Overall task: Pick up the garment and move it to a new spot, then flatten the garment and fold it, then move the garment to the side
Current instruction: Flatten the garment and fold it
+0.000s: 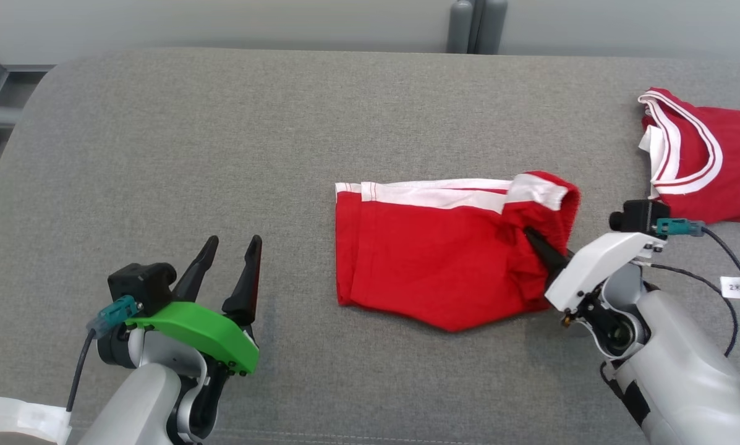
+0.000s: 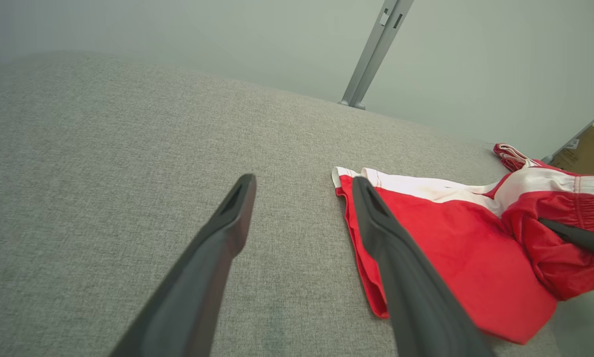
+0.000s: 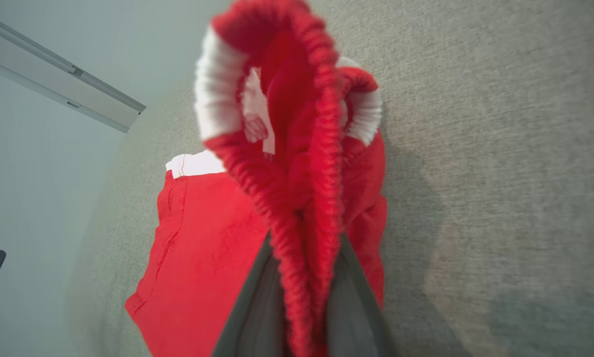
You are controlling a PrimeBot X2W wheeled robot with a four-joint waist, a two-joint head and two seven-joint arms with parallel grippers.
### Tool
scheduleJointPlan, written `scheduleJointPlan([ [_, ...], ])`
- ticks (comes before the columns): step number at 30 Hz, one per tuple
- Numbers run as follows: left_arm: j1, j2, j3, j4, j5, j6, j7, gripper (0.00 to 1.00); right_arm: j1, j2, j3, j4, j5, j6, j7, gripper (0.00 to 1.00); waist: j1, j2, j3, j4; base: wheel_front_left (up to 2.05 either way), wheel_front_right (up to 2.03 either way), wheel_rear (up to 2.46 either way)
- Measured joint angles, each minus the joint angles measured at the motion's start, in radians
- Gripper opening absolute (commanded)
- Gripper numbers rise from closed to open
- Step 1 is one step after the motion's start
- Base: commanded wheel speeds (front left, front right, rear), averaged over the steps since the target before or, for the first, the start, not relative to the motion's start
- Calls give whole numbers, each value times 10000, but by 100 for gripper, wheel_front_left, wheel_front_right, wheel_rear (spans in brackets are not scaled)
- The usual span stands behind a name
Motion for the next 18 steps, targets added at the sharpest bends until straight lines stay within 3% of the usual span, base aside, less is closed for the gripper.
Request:
scheduleJointPlan([
  [8, 57, -190, -31, -35, -2, 0, 0, 100, -21, 903, 157, -669, 1068, 0, 949, 0, 0, 0, -98, 495, 0, 0, 0],
  [14, 86, -199, -61, -61, -2, 0, 2, 100, -61, 940, -56, -663, 1402, -29, 1116, 0, 0, 0, -78, 947, 0, 0, 0],
  [18, 91, -215, -75, -107, -2, 0, 0, 100, -127, 941, -90, -646, 1400, -278, 1158, 0, 0, 0, -32, 1272, 0, 0, 0],
])
